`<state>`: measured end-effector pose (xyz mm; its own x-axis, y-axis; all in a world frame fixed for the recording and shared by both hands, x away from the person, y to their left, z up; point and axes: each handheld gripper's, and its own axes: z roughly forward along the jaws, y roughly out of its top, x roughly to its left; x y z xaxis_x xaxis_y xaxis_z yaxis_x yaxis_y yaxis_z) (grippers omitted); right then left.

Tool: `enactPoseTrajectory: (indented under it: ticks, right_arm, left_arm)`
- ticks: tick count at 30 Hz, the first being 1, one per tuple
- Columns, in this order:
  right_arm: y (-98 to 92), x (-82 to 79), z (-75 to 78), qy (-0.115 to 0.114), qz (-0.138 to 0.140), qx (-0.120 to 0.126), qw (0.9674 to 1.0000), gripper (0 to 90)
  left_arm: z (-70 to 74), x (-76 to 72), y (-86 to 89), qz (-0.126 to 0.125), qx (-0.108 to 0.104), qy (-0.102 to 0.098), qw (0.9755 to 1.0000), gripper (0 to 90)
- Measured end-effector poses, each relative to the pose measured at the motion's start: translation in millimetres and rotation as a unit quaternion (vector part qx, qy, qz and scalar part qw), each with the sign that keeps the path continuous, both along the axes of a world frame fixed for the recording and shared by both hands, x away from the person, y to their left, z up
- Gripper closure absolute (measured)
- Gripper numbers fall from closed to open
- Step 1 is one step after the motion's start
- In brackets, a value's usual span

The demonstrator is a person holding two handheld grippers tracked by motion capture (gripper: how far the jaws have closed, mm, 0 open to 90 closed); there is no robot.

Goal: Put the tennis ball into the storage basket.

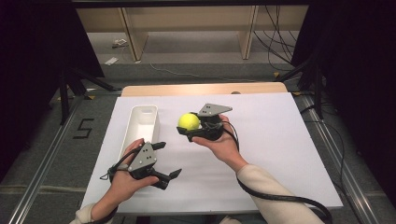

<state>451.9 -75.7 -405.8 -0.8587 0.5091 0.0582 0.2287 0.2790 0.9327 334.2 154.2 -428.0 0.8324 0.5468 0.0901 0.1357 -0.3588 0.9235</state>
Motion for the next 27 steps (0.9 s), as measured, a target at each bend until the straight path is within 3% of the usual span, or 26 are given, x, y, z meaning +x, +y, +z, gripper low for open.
enactPoseTrajectory:
  ticks: [27]
  right_arm:
    - [13.9,2.5,-0.5,0.001,0.009,-0.001,1.0,26.6]
  left_arm:
    - [-0.5,-0.6,-0.2,-0.002,0.0,0.001,1.0,0.0]
